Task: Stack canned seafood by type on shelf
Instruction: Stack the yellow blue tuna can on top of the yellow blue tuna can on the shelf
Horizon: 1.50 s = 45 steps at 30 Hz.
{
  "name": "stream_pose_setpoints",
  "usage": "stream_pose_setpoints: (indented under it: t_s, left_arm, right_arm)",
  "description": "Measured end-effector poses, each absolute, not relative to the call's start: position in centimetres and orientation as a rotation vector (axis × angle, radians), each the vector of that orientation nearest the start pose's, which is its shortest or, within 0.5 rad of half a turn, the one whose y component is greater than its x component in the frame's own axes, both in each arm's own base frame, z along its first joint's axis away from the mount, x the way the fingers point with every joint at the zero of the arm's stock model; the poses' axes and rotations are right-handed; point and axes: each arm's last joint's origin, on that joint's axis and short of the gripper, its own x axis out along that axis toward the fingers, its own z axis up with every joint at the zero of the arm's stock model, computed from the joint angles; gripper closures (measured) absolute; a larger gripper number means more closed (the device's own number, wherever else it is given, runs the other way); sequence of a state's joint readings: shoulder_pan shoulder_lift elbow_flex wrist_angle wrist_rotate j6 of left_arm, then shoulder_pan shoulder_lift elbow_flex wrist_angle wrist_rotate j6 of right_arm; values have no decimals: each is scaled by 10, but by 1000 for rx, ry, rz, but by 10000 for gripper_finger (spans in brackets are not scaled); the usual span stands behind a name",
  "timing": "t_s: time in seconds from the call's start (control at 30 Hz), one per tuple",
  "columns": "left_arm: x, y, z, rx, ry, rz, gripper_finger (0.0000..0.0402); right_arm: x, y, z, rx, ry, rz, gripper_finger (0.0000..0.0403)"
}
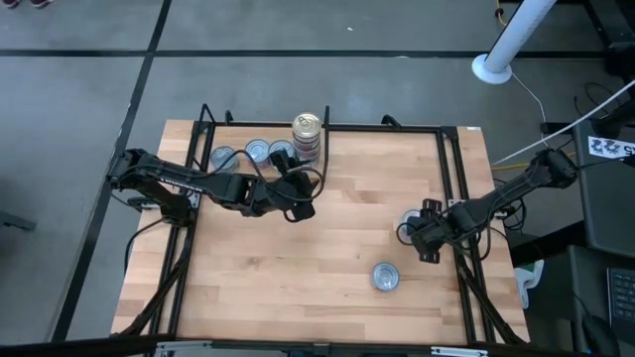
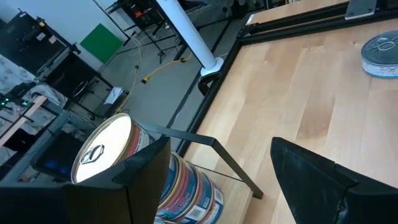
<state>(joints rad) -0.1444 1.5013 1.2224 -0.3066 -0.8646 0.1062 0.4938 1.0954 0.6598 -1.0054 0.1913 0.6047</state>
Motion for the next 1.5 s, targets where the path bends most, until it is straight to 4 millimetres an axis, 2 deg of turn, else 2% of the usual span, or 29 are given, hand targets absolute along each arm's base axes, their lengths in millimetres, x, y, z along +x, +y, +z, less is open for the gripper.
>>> stream_pose_setpoints:
  t_s: [0.17, 0.53, 0.87, 0.97, 1.17, 1.37, 1.5]
  left_arm:
    - [326, -25, 309, 387, 561, 673, 128]
    - [326, -25, 309, 385, 561, 673, 128]
    - [326, -25, 309, 354, 549, 681, 128]
    - [326, -25, 309, 354, 549, 680, 128]
    - [326, -25, 309, 354, 549, 680, 128]
    - [326, -25, 309, 354, 549, 681, 128]
    - [326, -25, 309, 354, 549, 681, 128]
  right_arm:
    - [141, 69, 180, 22, 1340, -173, 130]
    - [143, 69, 168, 25, 1272, -182, 130]
    - [142, 67, 155, -8, 1304, -207, 133]
    - [143, 67, 152, -39, 1316, -234, 151]
    - [145, 67, 147, -91, 1319, -280, 216]
    - [146, 66, 147, -103, 1297, -296, 280]
    - [148, 67, 147, -91, 1274, -292, 307]
